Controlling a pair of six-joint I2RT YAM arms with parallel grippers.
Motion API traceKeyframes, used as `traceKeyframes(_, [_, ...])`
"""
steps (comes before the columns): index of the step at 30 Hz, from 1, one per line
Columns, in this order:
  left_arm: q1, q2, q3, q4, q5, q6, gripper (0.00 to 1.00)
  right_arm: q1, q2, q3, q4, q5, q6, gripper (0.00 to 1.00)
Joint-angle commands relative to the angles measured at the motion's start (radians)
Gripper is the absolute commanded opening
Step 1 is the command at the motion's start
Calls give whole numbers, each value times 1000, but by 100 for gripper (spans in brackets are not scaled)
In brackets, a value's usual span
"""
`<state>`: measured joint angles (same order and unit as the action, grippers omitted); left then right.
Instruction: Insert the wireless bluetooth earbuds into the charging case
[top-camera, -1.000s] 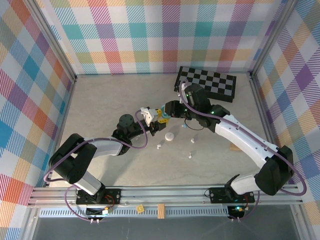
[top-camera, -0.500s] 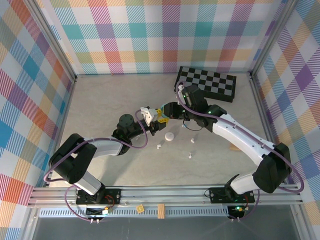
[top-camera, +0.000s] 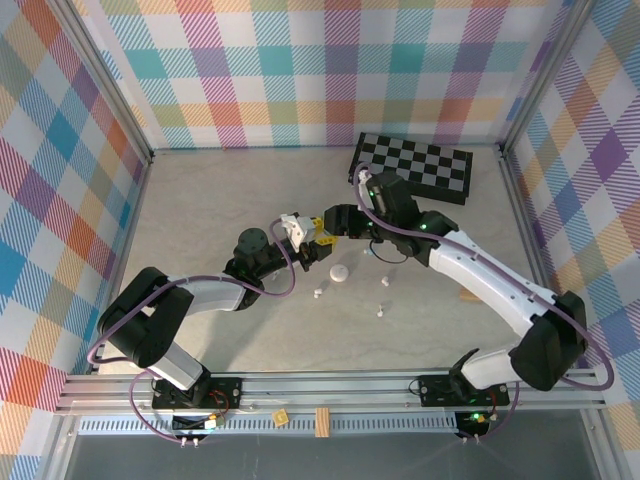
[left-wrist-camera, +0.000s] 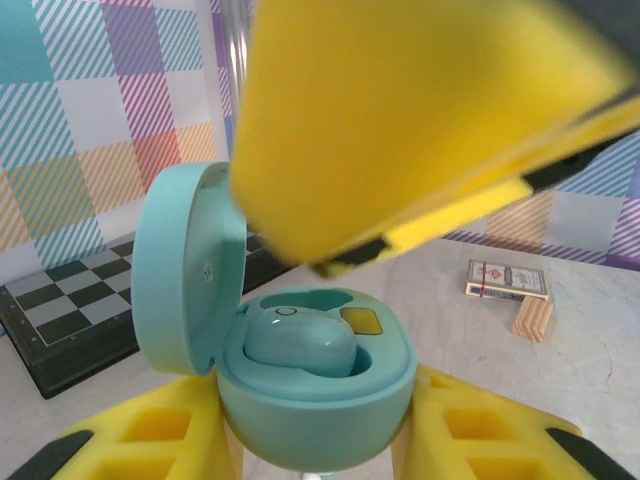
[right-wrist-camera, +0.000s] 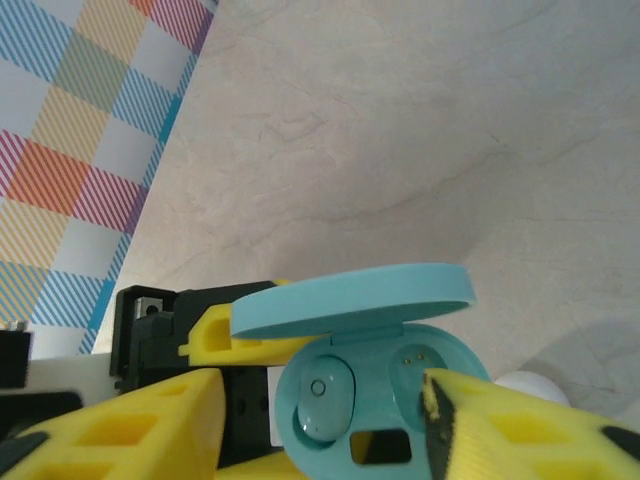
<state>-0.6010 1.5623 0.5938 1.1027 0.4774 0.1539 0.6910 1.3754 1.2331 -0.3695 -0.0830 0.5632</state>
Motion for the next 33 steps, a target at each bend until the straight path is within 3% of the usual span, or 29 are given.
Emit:
traceKeyframes(1, [-8,-28,17,53,-6,4,36,7,-103,-54,4,48,-49,59])
traceKeyframes(7, [7,-52,-15,70,-13,-5,36,-54,-303,-257,58,172,-25,61])
traceKeyframes(12, [10,-82,-33,59,4,-8,36,-241,-321,-386,114,51,104,61])
traceKeyframes(20, [10,-167,-75,15,10,-13,36,-335,28,-270,103,-97,-10,63])
traceKeyframes(26, [10,-239,-105,-58,3,4,36,-341,276,-154,75,-106,-132,65])
traceKeyframes(33, [9,-268,-105,-64,7,-4,36,-340,464,-92,125,-178,-146,65])
